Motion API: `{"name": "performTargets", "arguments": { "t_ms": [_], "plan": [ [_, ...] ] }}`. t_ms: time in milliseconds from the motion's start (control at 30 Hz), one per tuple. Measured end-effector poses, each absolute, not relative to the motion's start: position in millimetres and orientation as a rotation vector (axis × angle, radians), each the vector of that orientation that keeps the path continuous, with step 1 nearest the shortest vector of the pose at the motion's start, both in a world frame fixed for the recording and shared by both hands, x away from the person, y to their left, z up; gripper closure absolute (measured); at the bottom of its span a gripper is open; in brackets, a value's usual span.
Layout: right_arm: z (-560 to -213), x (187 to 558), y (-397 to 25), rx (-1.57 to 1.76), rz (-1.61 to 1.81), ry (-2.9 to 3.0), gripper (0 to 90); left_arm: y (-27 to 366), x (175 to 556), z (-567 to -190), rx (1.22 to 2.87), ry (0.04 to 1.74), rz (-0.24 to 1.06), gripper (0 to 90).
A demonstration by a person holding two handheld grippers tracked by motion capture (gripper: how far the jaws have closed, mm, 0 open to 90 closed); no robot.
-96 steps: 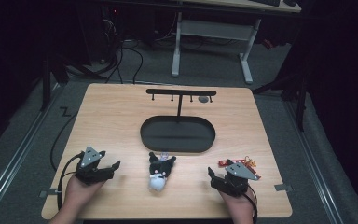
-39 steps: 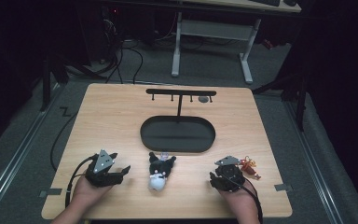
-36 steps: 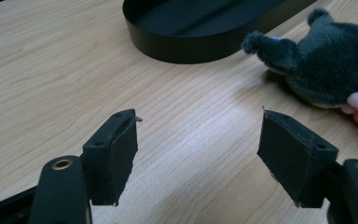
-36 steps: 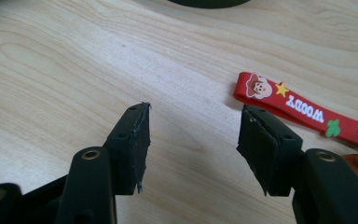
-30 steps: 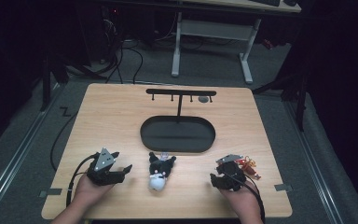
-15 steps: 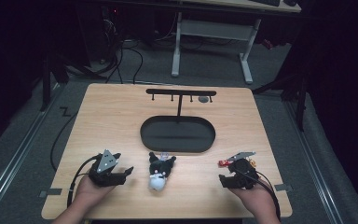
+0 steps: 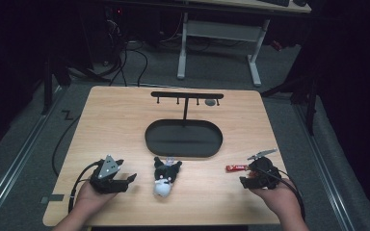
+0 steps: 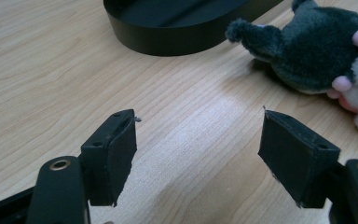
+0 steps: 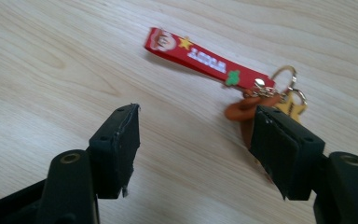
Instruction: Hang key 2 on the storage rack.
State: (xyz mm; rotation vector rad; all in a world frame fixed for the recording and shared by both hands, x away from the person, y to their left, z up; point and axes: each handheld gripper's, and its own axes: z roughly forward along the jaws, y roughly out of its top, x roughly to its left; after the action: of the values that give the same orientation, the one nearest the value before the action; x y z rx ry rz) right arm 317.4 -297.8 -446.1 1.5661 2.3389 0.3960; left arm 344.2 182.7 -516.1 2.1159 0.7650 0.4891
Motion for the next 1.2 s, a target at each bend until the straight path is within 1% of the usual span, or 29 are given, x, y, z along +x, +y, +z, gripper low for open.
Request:
{"name": "performTargets", "arguments": {
  "t_ms": [67,300,467,500,533,700,933,1000,1033,1067,1133,1167,1200],
  "plan": [
    [-447.0,320.8,-306.1,1.602,0.358,2.338,30.9,184.0,343.3,-516.0,2.114,0.764,0.49,27.6],
    [-456.0,323.6,-317.6,1.593,0.239,2.392,31.9,188.2,342.9,-514.4,2.104,0.777,0.503,27.7],
    [-457.7,328.7,-330.2,1.639,0.241,2.364,37.7,187.1,340.6,-517.2,2.127,0.769,0.505,27.7],
    [-457.7,328.7,-330.2,1.639,0.241,2.364,37.7,187.1,340.6,-517.2,2.127,0.769,0.505,27.7],
    [-460.2,331.8,-335.8,1.701,0.258,2.379,41.9,188.8,339.0,-515.8,2.119,0.769,0.508,27.7],
    [-466.5,338.9,-342.5,1.733,0.252,2.367,44.8,191.2,338.1,-514.6,2.108,0.776,0.513,28.0],
    [-475.5,349.6,-347.0,1.736,0.249,2.381,45.8,191.4,338.1,-516.1,2.126,0.773,0.518,28.0],
    [-481.9,351.9,-346.6,1.757,0.249,2.399,49.6,191.9,337.3,-515.5,2.117,0.775,0.517,28.0],
    [-481.9,351.9,-346.6,1.757,0.249,2.399,49.6,191.9,337.3,-515.5,2.117,0.775,0.517,28.0],
    [-485.2,352.2,-344.8,1.764,0.268,2.403,56.3,192.2,337.1,-515.5,2.117,0.776,0.516,28.0],
    [-485.5,351.9,-342.2,1.741,0.259,2.406,62.1,192.3,337.0,-515.7,2.121,0.777,0.516,28.1],
    [-485.5,351.9,-342.2,1.741,0.259,2.406,62.1,192.3,337.0,-515.7,2.121,0.777,0.516,28.1],
    [-483.9,352.2,-341.0,1.745,0.258,2.427,64.5,192.4,336.6,-515.9,2.121,0.778,0.516,28.1]
  ]
}}
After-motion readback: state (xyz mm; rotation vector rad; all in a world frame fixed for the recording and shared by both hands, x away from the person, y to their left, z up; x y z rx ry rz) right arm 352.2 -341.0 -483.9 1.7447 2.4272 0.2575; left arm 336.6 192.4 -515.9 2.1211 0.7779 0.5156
